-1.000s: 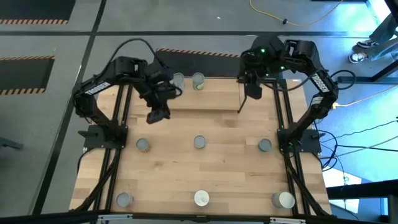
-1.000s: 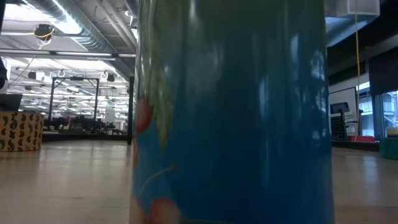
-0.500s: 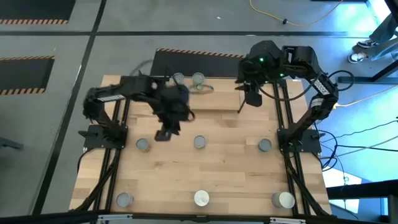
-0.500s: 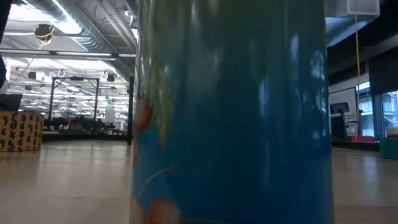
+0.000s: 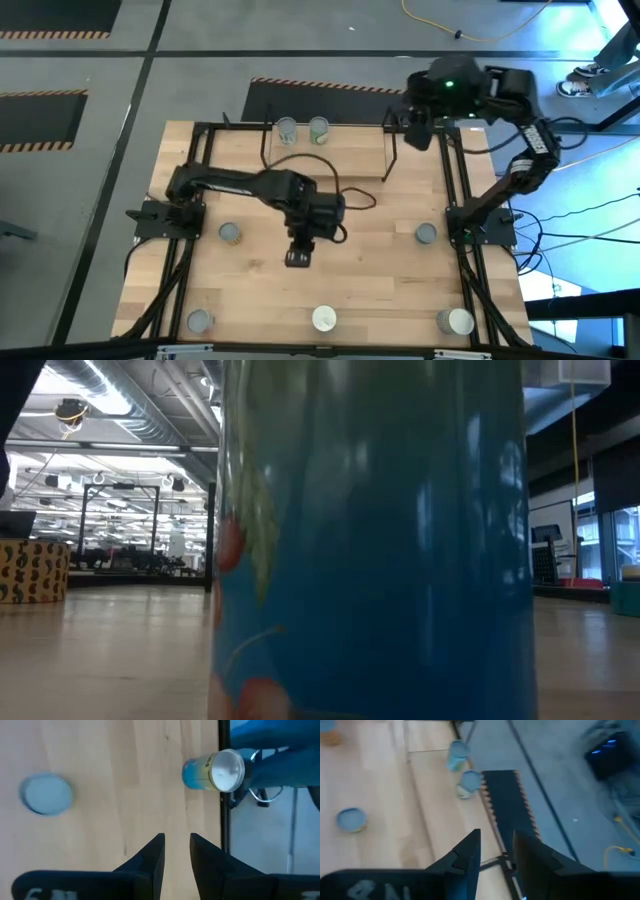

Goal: Pick and place cans onto a shelf
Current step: Put the bottom middle light blue can on the shelf aligned with the pink can

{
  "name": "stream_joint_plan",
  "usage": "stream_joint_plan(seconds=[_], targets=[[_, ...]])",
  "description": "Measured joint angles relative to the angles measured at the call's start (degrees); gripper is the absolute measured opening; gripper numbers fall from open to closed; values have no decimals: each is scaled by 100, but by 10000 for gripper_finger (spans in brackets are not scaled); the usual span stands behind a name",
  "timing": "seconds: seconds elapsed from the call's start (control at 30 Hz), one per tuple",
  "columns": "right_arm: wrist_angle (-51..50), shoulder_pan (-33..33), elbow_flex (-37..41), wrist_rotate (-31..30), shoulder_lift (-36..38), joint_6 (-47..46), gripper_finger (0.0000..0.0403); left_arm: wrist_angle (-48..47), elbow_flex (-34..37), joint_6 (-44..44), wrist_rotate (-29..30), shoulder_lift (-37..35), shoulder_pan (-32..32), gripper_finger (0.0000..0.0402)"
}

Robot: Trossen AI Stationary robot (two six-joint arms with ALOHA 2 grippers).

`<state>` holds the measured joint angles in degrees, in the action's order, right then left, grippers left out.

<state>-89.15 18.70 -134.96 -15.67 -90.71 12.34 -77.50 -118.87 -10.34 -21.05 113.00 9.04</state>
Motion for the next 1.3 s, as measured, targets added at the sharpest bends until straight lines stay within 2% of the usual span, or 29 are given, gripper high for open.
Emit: stream_joint_plan(seconds=[0.1,0.3,0.37,0.53,0.6,1.0,1.3], targets=[[104,78,0,-112,201,9,117,237,0,-59,-151,234,197,83],[434,97,0,77,584,15,117,1244,0,-801,-537,662,592,83],[514,97,0,303,676,15,117,1400,0,-907,-390,778,751,83],[564,97,-2,1085,840,35,117,1611,-3,-1209,495,919,1114,83],[563,94,-2,1214,858,35,117,1825,-13,-1372,656,973,1224,83],[509,97,-2,1234,865,175,117,1999,2,-2252,1462,1209,1736,83],[507,97,-2,1231,865,188,117,2048,-5,-2388,1607,1346,1724,83]])
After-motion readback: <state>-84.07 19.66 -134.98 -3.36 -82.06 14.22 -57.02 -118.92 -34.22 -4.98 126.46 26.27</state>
